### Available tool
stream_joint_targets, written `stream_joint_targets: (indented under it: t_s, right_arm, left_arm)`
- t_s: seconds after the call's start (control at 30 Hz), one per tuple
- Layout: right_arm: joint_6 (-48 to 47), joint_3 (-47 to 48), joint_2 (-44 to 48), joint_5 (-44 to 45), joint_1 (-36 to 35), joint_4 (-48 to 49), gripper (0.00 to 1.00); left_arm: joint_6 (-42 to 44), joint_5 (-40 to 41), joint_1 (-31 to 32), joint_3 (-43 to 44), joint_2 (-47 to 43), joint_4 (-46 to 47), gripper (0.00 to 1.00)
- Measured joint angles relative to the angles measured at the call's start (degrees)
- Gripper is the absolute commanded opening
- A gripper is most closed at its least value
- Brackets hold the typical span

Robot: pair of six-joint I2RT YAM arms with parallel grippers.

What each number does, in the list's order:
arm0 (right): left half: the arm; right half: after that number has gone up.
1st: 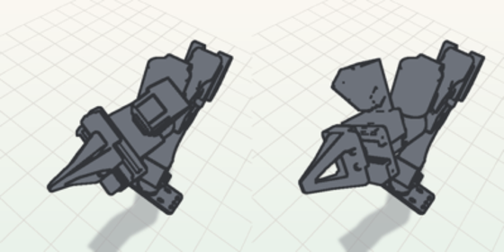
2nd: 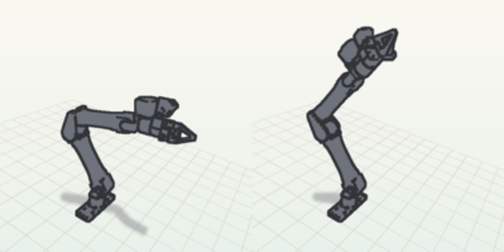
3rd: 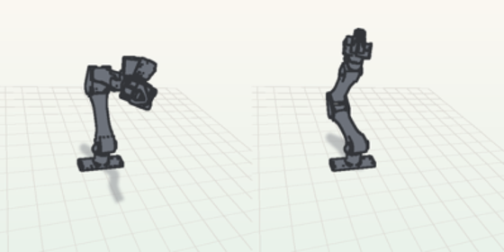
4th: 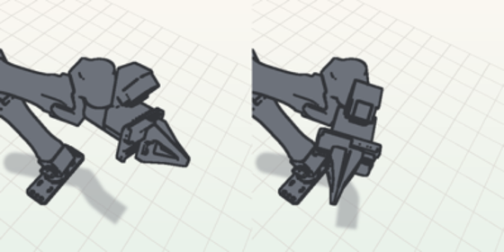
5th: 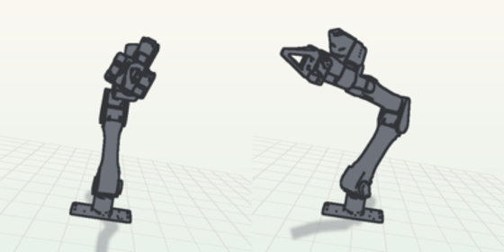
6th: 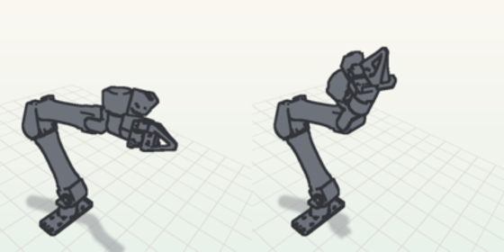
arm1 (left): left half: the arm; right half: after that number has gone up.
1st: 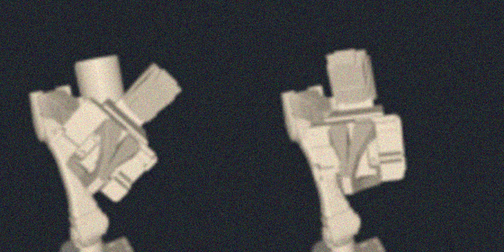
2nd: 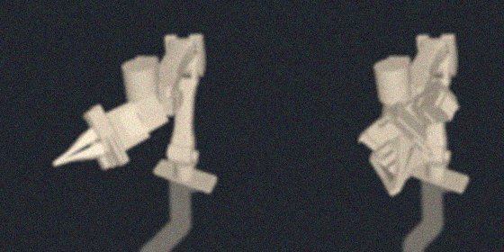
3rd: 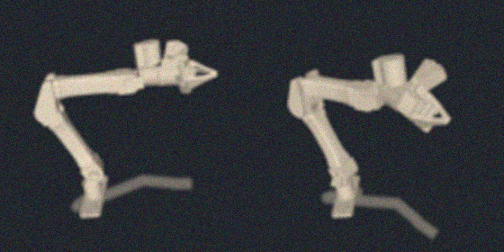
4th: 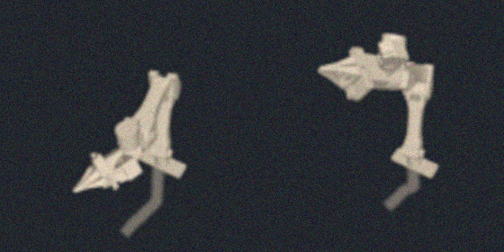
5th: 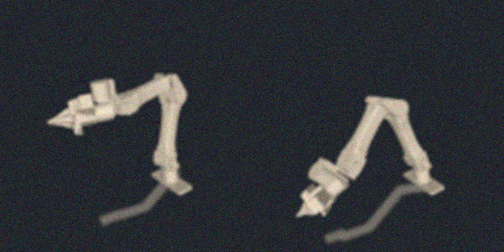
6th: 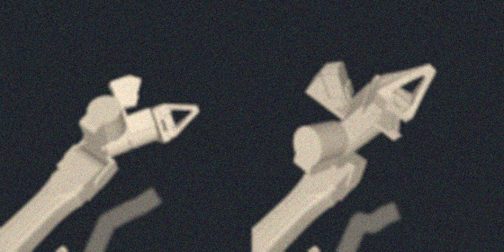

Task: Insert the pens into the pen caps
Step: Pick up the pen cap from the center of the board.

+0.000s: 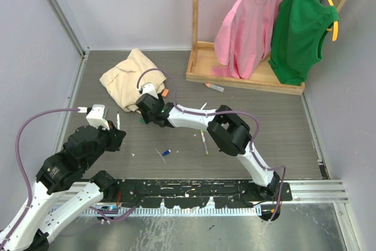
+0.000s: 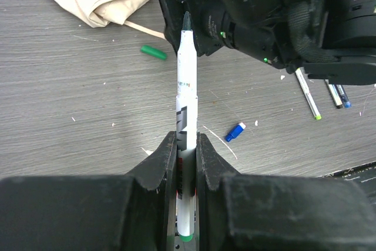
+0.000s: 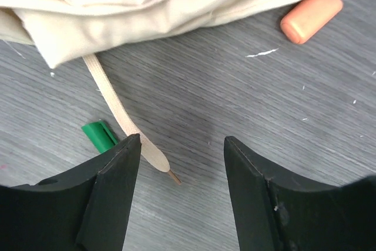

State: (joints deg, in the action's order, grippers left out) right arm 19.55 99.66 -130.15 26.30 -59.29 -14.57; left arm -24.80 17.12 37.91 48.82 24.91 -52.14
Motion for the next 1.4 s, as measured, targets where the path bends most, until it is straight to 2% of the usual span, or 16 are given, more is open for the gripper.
stream_joint_targets:
  t_s: [0.13, 0.23, 0.43, 0.67, 1.0, 1.3, 1.4]
  right_arm:
    - [-1.53, -1.2, 2.64, -2.1, 0.0, 1.66, 0.64]
    - [-3.61, -1.07, 3.37, -7.34, 0.0, 3.15, 0.63]
    - [-6.47, 3.08, 1.49, -14.88, -0.02, 0.79, 0.63]
    - [-8.94, 3.93, 0.85, -17.81, -0.13, 0.13, 0.58]
    - [-12.33, 8.31, -5.01, -21.31, -0.11, -1.38, 0.51]
    - [-13.49, 9.75, -6.51, -21.55, -0.13, -2.69, 0.38]
    - [-13.66, 9.75, -6.51, -21.55, -0.13, -3.58, 0.37]
  left_arm:
    - [-0.02, 0.0, 0.0, 0.0, 0.0, 0.0, 0.0]
    - [0.0, 0.0, 0.0, 0.0, 0.0, 0.0, 0.0]
    - [0.0, 0.0, 0.0, 0.0, 0.0, 0.0, 0.0]
    - [-0.02, -0.02, 0.0, 0.0, 0.24, 0.0, 0.0]
    - [-0.02, -0.22, 0.0, 0.0, 0.42, 0.02, 0.0]
    - [0.0, -0.37, 0.0, 0.0, 0.42, 0.02, 0.0]
    - [0.0, -0.37, 0.0, 0.0, 0.42, 0.02, 0.0]
